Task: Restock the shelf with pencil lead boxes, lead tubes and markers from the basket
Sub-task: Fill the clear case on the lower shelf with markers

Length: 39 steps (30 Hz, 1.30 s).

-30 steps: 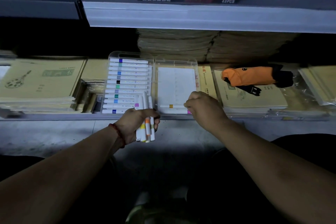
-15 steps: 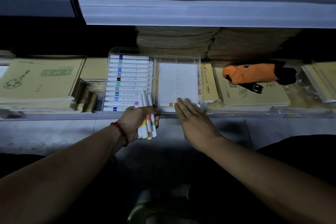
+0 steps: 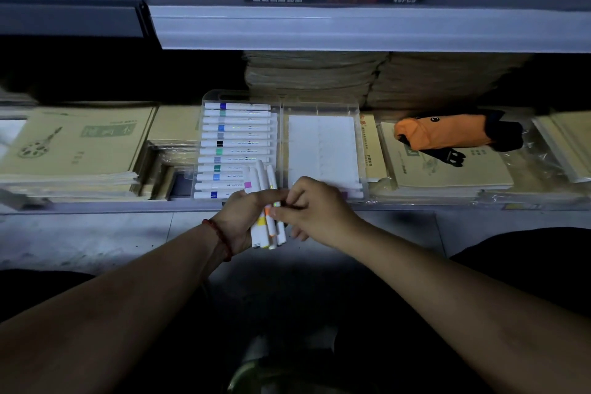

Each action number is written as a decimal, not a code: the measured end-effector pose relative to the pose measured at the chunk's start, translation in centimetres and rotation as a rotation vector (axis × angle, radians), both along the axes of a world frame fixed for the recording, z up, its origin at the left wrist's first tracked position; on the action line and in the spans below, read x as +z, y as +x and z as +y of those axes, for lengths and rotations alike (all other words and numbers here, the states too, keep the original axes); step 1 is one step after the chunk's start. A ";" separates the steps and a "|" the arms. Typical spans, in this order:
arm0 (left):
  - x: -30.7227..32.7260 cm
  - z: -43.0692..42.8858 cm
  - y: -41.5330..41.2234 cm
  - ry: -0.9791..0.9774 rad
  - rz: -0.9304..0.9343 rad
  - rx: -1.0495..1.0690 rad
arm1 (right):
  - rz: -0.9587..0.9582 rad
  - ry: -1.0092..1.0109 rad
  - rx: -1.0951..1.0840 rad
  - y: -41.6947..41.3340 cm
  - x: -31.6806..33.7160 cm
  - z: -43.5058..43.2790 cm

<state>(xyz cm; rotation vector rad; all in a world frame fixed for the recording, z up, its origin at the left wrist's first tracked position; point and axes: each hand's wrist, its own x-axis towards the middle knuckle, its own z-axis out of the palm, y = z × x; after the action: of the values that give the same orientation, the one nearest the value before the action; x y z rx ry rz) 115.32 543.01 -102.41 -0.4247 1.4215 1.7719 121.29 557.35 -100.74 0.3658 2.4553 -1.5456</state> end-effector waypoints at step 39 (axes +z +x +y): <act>-0.1 0.8 -0.2 0.061 -0.102 0.043 | -0.018 1.095 0.341 0.1 -2.5 5.1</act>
<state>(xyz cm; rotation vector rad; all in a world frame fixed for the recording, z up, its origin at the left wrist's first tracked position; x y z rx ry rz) 115.16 543.78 -102.49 -0.5095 1.2929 1.7969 121.39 562.44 -103.23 0.0887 2.9023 0.0276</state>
